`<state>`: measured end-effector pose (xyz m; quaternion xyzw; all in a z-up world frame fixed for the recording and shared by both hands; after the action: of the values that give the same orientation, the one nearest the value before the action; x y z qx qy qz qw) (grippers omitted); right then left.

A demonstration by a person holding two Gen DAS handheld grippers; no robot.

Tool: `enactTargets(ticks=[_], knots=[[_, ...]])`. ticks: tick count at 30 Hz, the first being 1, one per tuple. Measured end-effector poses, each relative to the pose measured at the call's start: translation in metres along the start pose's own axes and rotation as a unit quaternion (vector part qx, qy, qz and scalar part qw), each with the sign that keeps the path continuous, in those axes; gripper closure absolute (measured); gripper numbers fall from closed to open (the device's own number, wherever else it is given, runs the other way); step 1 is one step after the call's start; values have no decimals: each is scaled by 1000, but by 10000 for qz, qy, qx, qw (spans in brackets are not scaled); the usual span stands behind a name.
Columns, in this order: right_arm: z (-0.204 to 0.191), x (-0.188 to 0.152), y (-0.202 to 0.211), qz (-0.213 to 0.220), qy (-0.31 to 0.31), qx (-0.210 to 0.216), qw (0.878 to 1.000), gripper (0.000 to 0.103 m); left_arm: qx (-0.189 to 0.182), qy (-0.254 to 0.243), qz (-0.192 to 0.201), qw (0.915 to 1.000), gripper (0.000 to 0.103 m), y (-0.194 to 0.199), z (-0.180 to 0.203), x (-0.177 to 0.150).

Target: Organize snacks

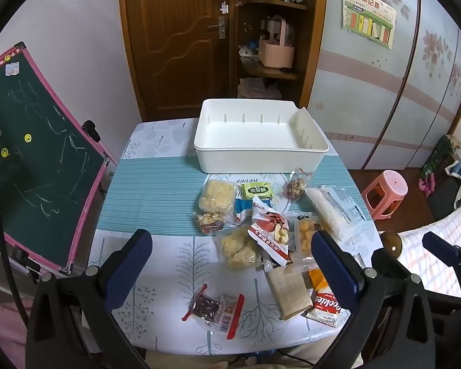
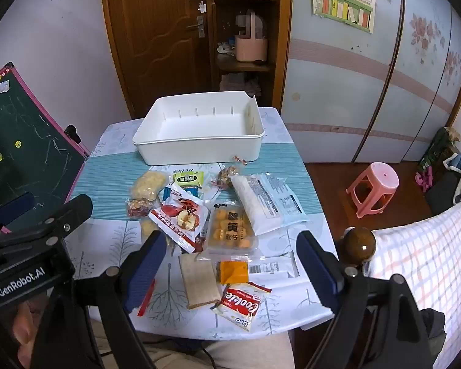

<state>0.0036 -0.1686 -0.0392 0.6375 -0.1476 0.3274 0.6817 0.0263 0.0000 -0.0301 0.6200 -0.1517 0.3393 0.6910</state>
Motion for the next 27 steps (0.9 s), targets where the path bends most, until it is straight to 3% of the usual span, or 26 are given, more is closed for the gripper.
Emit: enactTargets(ticks=[27], knots=[[-5, -2, -1, -22, 7, 126, 9999, 16, 47, -37, 4, 10000, 0, 1, 0, 0]])
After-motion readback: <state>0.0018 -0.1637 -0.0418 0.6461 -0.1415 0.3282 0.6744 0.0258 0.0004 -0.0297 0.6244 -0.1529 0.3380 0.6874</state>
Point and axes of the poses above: each gripper's, at about its wrist camera, not at the fingertips, and y roughly against the way its jaws point, z to its right, x to its top, the point moved 4 cm from there along -y, roughly the way its jaws point, and after that the axes turned 14 degrees about y, right-handed, at the moved point
